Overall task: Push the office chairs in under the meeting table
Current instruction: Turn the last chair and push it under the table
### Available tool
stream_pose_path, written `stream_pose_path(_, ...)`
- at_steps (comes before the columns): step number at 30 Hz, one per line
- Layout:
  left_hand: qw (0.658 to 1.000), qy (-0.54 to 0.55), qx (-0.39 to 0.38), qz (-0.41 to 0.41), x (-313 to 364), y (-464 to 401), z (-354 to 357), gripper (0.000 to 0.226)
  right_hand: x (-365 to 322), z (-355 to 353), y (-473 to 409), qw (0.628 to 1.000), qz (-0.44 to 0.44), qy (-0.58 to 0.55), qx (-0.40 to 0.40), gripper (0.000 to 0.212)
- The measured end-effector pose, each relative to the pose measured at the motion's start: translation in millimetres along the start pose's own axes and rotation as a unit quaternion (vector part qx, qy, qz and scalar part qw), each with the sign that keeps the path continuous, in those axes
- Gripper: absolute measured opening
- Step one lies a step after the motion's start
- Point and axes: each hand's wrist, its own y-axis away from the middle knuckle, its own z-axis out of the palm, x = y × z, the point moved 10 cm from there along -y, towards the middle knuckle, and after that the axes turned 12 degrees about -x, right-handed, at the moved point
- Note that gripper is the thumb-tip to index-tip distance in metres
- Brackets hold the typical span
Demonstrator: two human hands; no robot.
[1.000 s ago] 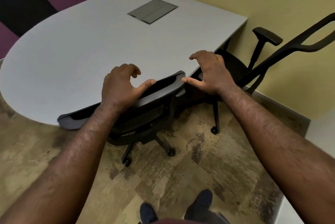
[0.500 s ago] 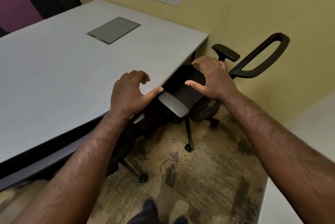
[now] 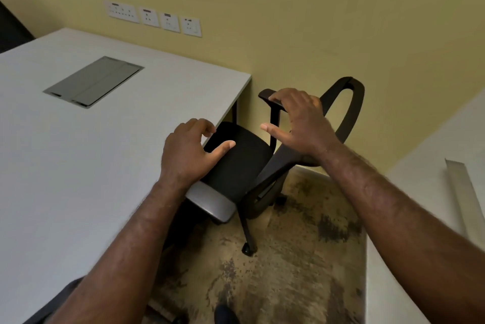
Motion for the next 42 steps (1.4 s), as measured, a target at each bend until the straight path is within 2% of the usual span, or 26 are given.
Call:
stream_pose_path(9, 1.000, 0.001, -0.013, 0.022, 30.0, -73.9, 35.2, 0.045, 80.4, -18.4, -23.7, 0.999, 0.026, -0.003, 0.027, 0.055)
stream_pose_path(17, 0.999, 0.003, -0.034, -0.002, 75.6, -119.7, 80.2, 0.046, 161.5, -20.8, -47.0, 1.000, -0.006, -0.024, 0.019, 0.054)
stream_pose_path(22, 0.993, -0.014, -0.115, 0.030, 141.3, -130.7, 146.0, 0.055, 213.5, -15.0, -63.8, 0.999, -0.021, -0.036, 0.003, 0.050)
stream_pose_path(27, 0.990, -0.019, -0.143, 0.005, 161.5, -139.7, 182.3, 0.057, 248.5, 15.3, -60.3, 0.997, -0.030, -0.061, -0.041, 0.037)
stream_pose_path(31, 0.983, -0.001, -0.181, 0.001, 176.7, -134.7, 206.7, 0.057, 270.7, 32.7, -46.8, 0.993, -0.002, -0.099, -0.062, 0.052)
stream_pose_path(34, 0.978, -0.039, -0.205, 0.016, 192.9, -125.7, 223.5, 0.058, 281.8, 38.9, -37.3, 0.987, 0.022, -0.129, -0.091, 0.060)
stream_pose_path(38, 0.975, -0.058, -0.215, -0.008, 199.0, -105.6, 239.5, 0.064, 280.6, 41.9, -25.1, 0.988, 0.016, -0.108, -0.110, 0.065)
stream_pose_path(42, 0.972, -0.075, -0.217, -0.053, 193.7, -83.2, 240.1, 0.053, 263.0, 40.7, -17.1, 0.991, 0.005, -0.072, -0.116, 0.064)
